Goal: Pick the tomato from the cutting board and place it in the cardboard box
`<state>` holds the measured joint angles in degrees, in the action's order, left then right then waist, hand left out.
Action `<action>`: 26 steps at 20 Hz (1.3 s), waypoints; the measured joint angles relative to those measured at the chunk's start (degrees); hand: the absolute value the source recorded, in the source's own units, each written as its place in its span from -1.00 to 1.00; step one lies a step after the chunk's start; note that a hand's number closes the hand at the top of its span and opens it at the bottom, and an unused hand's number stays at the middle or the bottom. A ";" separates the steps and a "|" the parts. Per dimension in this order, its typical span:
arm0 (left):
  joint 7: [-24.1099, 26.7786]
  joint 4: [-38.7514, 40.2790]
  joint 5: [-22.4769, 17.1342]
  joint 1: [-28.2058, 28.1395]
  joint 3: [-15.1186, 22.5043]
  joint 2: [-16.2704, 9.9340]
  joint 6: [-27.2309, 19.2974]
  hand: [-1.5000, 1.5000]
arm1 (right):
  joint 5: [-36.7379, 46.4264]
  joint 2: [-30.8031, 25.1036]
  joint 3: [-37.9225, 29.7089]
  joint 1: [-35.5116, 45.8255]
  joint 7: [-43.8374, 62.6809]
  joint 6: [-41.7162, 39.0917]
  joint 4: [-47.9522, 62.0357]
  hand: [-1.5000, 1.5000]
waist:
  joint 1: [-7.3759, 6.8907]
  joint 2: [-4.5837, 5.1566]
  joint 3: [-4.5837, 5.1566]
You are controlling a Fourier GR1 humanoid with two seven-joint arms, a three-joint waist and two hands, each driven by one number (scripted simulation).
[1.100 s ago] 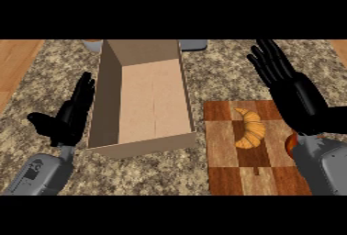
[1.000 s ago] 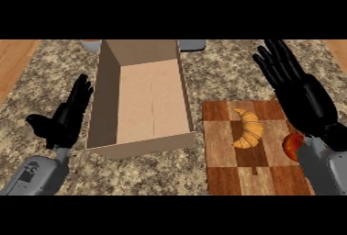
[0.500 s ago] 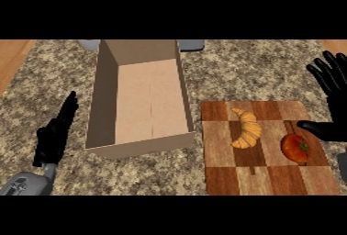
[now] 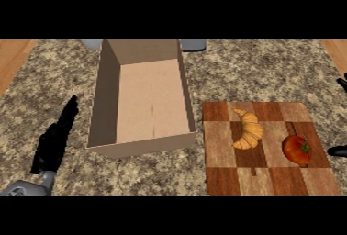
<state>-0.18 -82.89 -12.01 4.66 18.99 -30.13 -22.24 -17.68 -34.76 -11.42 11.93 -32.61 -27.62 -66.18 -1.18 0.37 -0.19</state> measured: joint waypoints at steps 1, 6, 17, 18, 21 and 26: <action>-0.17 -0.48 0.10 -0.15 -0.02 -0.15 0.01 0.00 | 2.06 -2.18 0.17 -0.03 -1.10 -0.64 0.57 -1.00 | -0.04 -0.02 0.01; -0.66 -1.33 0.74 -0.63 0.24 -0.03 -0.12 0.00 | 13.41 -11.70 4.90 0.06 -2.83 -1.55 0.71 -1.00 | -0.33 -0.02 0.06; -3.31 -3.45 2.60 -1.78 -1.44 0.56 -0.10 0.00 | 30.17 -18.05 16.62 -2.55 -5.08 0.47 -2.73 -1.00 | 0.69 -0.33 0.16; -2.75 -3.23 3.20 -2.52 -1.42 1.17 -0.12 0.00 | 30.99 -17.59 16.93 -2.49 -4.68 0.60 -2.98 -1.00 | 0.75 -0.35 0.16; -2.83 -2.56 3.73 -2.28 -3.16 1.88 1.40 0.00 | 33.41 -15.85 17.23 -2.10 -3.80 0.71 -2.27 -1.00 | 0.87 -0.35 0.19; -3.27 -4.41 5.50 -4.06 -5.40 2.72 3.39 0.00 | 36.79 -12.88 16.45 -3.73 -1.62 0.60 -4.31 -1.00 | 1.04 -0.40 0.19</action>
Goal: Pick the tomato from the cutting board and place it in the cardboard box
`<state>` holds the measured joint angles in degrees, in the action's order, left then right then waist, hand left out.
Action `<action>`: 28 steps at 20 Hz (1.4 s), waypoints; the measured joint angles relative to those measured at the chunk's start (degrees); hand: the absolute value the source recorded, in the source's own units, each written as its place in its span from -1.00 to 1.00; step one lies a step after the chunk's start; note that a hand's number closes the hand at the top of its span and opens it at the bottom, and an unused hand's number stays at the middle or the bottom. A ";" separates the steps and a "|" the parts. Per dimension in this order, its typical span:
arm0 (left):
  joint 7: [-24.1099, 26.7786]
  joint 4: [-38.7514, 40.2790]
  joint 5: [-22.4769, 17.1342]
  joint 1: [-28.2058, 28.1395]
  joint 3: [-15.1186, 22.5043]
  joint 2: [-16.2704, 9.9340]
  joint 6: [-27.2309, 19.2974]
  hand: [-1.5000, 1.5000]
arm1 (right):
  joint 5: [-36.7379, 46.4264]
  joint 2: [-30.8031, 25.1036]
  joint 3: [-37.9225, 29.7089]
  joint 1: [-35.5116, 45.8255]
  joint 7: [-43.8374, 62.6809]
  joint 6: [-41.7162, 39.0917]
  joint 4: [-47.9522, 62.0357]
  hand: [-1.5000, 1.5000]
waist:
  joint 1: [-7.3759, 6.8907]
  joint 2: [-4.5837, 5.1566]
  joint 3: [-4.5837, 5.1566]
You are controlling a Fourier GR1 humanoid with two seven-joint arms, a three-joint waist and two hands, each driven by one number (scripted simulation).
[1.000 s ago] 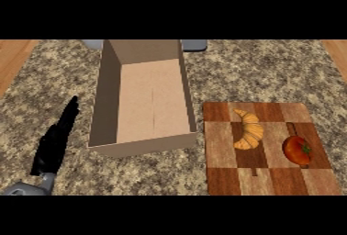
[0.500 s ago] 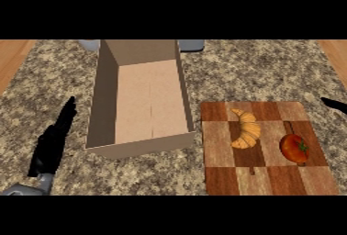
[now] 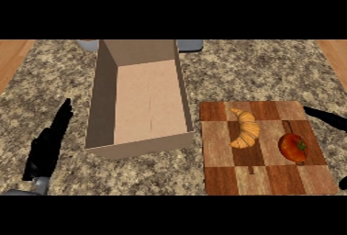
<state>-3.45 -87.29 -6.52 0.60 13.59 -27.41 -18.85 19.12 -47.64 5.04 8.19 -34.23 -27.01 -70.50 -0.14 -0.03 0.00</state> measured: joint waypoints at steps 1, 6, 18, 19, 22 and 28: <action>-0.88 -0.91 0.38 0.07 -0.27 0.25 0.17 0.00 | 0.52 0.31 -0.21 0.52 0.75 -0.66 -0.22 -1.00 | 0.00 0.00 -0.02; -0.96 -0.48 3.07 -0.06 -1.37 2.94 1.29 0.00 | 4.90 2.88 -0.92 1.30 0.70 -0.78 1.72 -1.00 | 0.01 0.02 -0.01; -2.53 -2.03 7.37 -1.24 -6.04 6.83 5.83 0.00 | 12.74 8.99 -3.46 2.12 -2.45 1.37 6.26 -1.00 | -0.01 0.03 -0.01; -2.32 -2.19 7.64 -1.56 -6.64 6.97 6.21 0.00 | 12.76 9.15 -3.88 1.29 -2.11 1.09 4.99 -1.00 | 0.03 0.02 -0.01; -1.86 -2.06 8.83 -1.96 -7.44 7.81 7.00 0.00 | 13.84 10.84 -3.93 1.58 -0.75 0.48 4.38 -1.00 | 0.05 0.01 0.01; -1.18 0.26 10.64 -0.08 -9.82 9.93 8.98 0.00 | 16.05 12.33 -5.45 1.86 -1.32 0.09 5.08 -1.00 | 0.10 0.03 0.00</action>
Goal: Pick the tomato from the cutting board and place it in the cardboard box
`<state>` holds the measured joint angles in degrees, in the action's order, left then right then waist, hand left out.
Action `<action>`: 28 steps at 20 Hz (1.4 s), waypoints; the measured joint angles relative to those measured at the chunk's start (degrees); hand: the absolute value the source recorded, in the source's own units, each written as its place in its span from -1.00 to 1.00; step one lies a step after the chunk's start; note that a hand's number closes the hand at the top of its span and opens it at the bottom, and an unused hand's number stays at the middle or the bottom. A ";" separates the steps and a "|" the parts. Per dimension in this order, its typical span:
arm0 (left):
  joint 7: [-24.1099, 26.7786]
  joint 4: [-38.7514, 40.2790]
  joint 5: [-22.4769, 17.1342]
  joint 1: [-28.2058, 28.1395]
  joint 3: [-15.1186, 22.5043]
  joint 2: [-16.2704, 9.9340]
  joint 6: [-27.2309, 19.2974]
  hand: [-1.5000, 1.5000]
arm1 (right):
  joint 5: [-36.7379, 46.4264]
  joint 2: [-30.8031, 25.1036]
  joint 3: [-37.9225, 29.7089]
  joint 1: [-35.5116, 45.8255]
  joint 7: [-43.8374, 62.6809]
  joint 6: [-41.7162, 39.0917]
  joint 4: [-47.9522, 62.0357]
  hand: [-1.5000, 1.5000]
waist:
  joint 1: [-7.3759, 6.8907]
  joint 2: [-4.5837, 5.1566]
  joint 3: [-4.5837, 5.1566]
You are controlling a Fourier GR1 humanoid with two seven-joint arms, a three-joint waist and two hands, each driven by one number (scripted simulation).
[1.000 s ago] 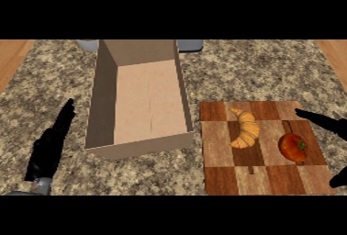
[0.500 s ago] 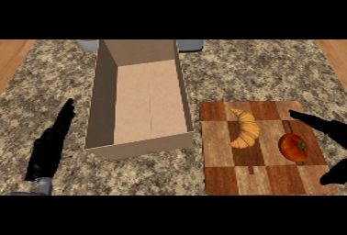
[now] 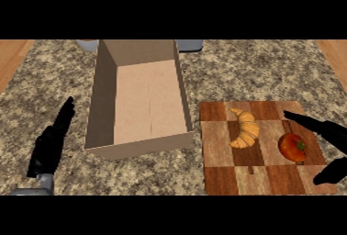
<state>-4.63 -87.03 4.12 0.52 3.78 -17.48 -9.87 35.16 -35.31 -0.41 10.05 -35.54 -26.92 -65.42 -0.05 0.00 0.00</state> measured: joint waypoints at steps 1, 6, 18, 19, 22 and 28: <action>-0.88 -1.59 0.40 -0.69 0.05 0.06 0.18 0.00 | 0.12 0.47 -0.04 -0.53 0.37 -0.03 -0.72 -1.00 | -0.01 -0.01 0.01; -0.86 -2.85 1.55 -1.78 -0.84 1.23 1.46 0.00 | 2.66 1.53 0.11 0.09 -0.44 0.74 0.65 -1.00 | -0.10 -0.01 0.00; -0.69 -2.43 3.71 -1.72 -2.66 3.59 3.58 0.00 | 7.08 5.03 -0.64 2.32 -3.11 6.61 5.23 1.00 | -0.13 -0.03 0.04; -0.75 -2.18 3.08 -1.29 -3.53 2.97 4.31 0.00 | 7.17 5.35 -1.17 2.45 -3.27 7.98 5.21 1.00 | -0.11 -0.01 0.03; -1.02 -2.24 3.56 -1.25 -3.43 3.65 4.32 0.00 | 7.08 5.74 -2.84 2.77 -4.01 10.71 4.87 1.00 | -0.07 -0.01 0.00; -1.24 -1.67 3.93 -1.60 -4.64 3.74 4.04 0.00 | 10.39 10.80 -4.64 0.48 9.94 17.61 0.72 1.00 | 1.28 -0.54 0.40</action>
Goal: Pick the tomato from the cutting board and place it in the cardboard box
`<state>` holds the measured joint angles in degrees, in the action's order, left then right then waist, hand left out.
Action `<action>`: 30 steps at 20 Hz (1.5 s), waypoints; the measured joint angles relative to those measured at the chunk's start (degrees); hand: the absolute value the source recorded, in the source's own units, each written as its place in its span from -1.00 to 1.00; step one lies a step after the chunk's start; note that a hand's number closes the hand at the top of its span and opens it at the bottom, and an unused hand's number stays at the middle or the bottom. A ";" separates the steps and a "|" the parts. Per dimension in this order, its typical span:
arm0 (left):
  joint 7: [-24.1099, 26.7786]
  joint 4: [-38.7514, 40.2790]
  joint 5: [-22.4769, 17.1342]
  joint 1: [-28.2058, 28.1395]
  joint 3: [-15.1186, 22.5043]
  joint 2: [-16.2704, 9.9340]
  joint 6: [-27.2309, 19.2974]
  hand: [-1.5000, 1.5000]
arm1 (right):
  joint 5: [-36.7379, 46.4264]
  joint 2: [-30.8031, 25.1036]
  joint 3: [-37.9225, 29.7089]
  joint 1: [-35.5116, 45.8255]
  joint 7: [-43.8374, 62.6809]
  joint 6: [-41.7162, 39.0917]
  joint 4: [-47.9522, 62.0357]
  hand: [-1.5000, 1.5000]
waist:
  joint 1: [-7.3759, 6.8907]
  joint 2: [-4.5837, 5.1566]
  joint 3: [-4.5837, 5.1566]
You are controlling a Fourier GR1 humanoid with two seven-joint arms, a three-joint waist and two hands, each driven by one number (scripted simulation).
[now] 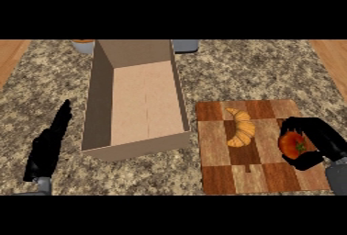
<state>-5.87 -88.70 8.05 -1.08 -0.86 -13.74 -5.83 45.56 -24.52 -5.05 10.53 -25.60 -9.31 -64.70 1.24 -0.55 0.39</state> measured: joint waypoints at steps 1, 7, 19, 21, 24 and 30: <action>-0.06 0.05 0.00 -0.10 -0.21 -0.02 -0.18 0.00 | 1.09 0.90 -0.52 -0.71 4.05 1.55 -0.63 1.00 | 0.55 -0.26 0.23; -0.28 -0.24 0.28 -1.17 -0.83 -0.50 -0.59 0.00 | 9.49 7.31 -0.71 -5.38 26.32 9.58 -6.97 1.00 | 2.33 -1.29 1.01; -0.19 -0.44 0.40 -1.13 -0.15 0.03 -0.26 0.00 | 24.19 22.65 19.63 -6.97 60.85 15.03 -36.78 1.00 | 0.67 -0.82 0.03; -0.52 -0.83 0.52 -0.46 0.20 0.11 -0.08 0.00 | 25.27 23.36 25.10 -4.98 66.42 15.03 -41.33 1.00 | -0.02 -0.57 -0.07; -0.51 -0.74 0.51 0.10 0.61 0.42 0.27 0.00 | 27.73 23.95 34.05 -1.19 75.57 14.49 -46.36 1.00 | -0.83 -0.24 -0.17; -0.70 -0.81 0.80 1.18 0.92 0.47 0.96 0.00 | 25.92 24.09 40.78 17.34 88.11 10.60 -45.59 1.00 | -2.18 0.29 -0.26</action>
<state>-6.57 -89.51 8.85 0.09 0.06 -13.27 -4.87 71.48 -0.42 35.72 27.87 62.51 1.29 -110.29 -0.94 -0.26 0.14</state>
